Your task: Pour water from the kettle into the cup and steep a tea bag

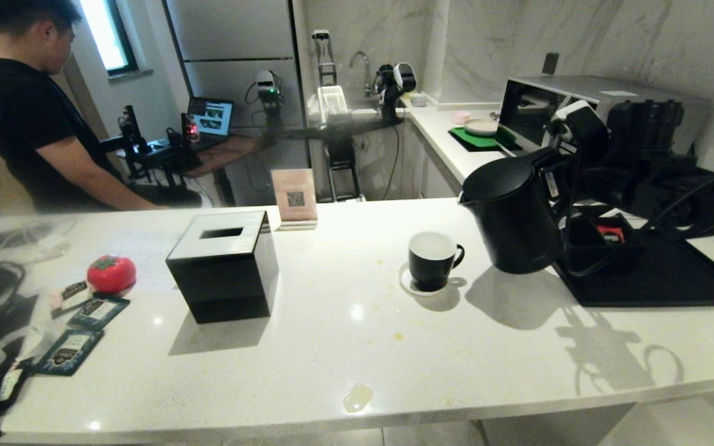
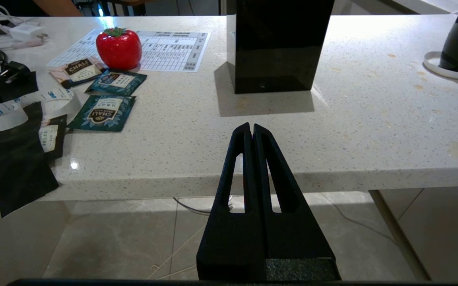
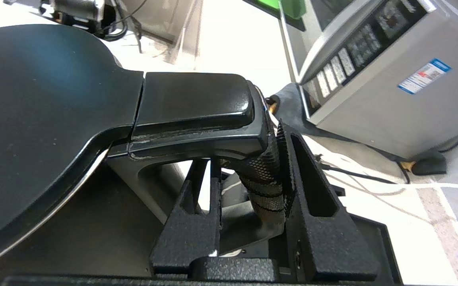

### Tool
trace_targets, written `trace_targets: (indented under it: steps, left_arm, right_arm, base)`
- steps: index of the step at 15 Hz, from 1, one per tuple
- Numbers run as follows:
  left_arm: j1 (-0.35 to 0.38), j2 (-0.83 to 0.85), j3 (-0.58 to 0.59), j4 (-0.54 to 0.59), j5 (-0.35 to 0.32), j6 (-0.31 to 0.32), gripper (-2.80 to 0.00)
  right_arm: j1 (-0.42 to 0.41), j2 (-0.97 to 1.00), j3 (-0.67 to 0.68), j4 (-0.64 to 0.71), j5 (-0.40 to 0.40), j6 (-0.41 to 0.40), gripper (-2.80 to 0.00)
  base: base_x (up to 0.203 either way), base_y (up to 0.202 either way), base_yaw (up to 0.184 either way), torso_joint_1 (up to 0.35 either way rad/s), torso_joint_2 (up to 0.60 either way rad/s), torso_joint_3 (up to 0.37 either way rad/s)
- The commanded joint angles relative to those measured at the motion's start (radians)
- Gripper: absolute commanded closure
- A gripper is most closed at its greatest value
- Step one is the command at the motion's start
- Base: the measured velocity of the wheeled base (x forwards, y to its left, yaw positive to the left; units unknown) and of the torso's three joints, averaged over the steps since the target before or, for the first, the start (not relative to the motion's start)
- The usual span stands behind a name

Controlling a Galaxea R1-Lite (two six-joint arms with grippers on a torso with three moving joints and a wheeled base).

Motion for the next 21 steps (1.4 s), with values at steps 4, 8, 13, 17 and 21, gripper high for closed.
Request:
trace_targets:
  steps: [4,8,13,17,21]
  left_arm:
    - [0.000,0.002,0.000,0.000,0.000,0.000,0.00]
    - [0.000,0.002,0.000,0.000,0.000,0.000,0.00]
    - [0.000,0.002,0.000,0.000,0.000,-0.001,0.00]
    - [0.000,0.002,0.000,0.001,0.000,-0.001,0.00]
    - [0.000,0.002,0.000,0.000,0.000,-0.001,0.00]
  right_arm:
    - [0.005,0.017,-0.005,-0.009,-0.001,-0.038,0.00]
    - [0.006,0.019,-0.004,-0.018,0.000,-0.088,0.00]
    - [0.011,0.034,-0.004,-0.074,0.004,-0.166,0.00]
    - [0.029,0.036,-0.003,-0.085,0.004,-0.196,0.00]
    - [0.041,0.042,-0.003,-0.105,0.005,-0.221,0.00]
  base:
    - [0.000,0.000,0.000,0.000,0.00,0.000]
    - [0.000,0.000,0.000,0.000,0.00,0.000]
    - [0.000,0.000,0.000,0.000,0.00,0.000]
    - [0.000,0.000,0.000,0.000,0.00,0.000]
    - [0.000,0.000,0.000,0.000,0.00,0.000]
